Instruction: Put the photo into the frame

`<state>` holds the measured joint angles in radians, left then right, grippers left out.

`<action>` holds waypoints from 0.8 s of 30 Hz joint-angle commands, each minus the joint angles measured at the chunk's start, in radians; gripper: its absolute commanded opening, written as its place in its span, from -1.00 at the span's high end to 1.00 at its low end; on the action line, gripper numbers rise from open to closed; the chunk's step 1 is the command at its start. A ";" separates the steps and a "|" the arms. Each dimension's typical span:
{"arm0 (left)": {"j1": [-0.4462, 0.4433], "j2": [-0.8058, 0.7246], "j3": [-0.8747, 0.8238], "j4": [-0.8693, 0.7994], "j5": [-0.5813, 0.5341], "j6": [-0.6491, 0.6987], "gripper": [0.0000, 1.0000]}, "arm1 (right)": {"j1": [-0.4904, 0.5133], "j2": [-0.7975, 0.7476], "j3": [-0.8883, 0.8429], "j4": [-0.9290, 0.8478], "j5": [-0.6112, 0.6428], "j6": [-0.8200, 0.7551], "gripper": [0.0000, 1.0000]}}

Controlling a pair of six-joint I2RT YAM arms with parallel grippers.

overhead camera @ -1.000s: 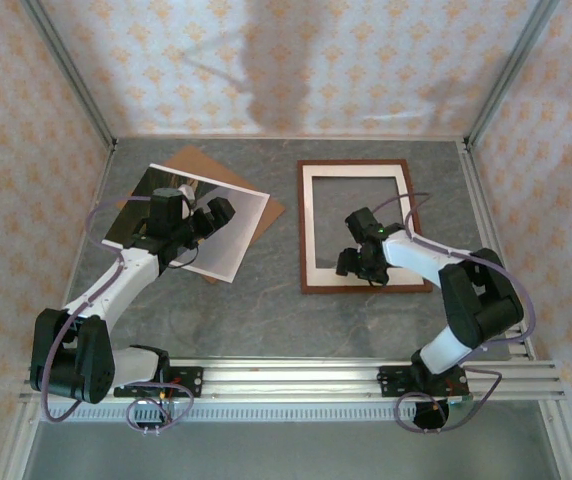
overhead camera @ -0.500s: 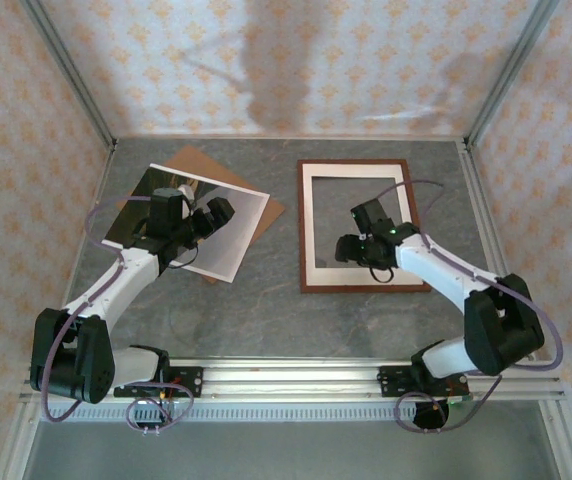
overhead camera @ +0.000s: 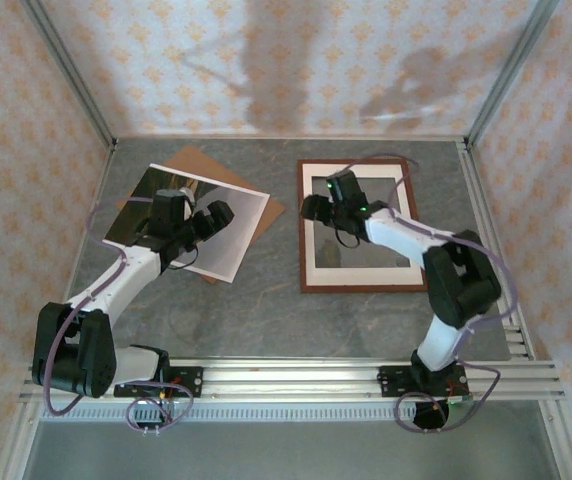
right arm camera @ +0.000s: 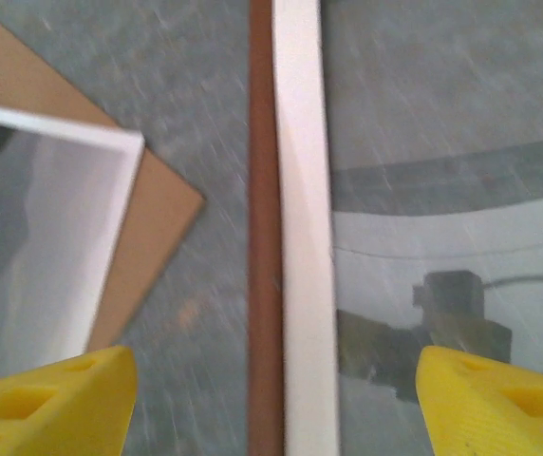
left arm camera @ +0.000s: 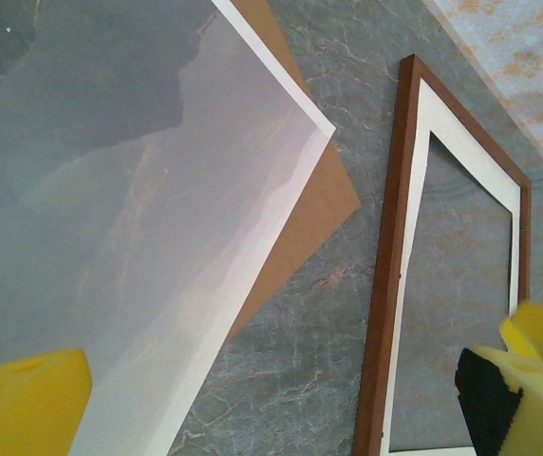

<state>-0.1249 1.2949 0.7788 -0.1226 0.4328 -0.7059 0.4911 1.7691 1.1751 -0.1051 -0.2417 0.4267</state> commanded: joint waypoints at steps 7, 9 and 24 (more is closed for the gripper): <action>-0.010 -0.012 0.039 -0.057 -0.017 0.042 -0.99 | -0.004 0.299 0.274 0.185 0.040 0.116 -0.59; -0.010 -0.014 0.040 -0.060 -0.015 0.043 -0.99 | -0.009 0.350 0.322 0.179 0.044 0.130 -0.58; -0.011 0.005 0.031 -0.038 -0.002 0.049 -0.99 | -0.037 0.513 0.495 0.077 -0.012 0.151 -0.51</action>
<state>-0.1249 1.2949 0.7849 -0.1612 0.4335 -0.6796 0.4553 2.2711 1.6367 0.0063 -0.2432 0.5663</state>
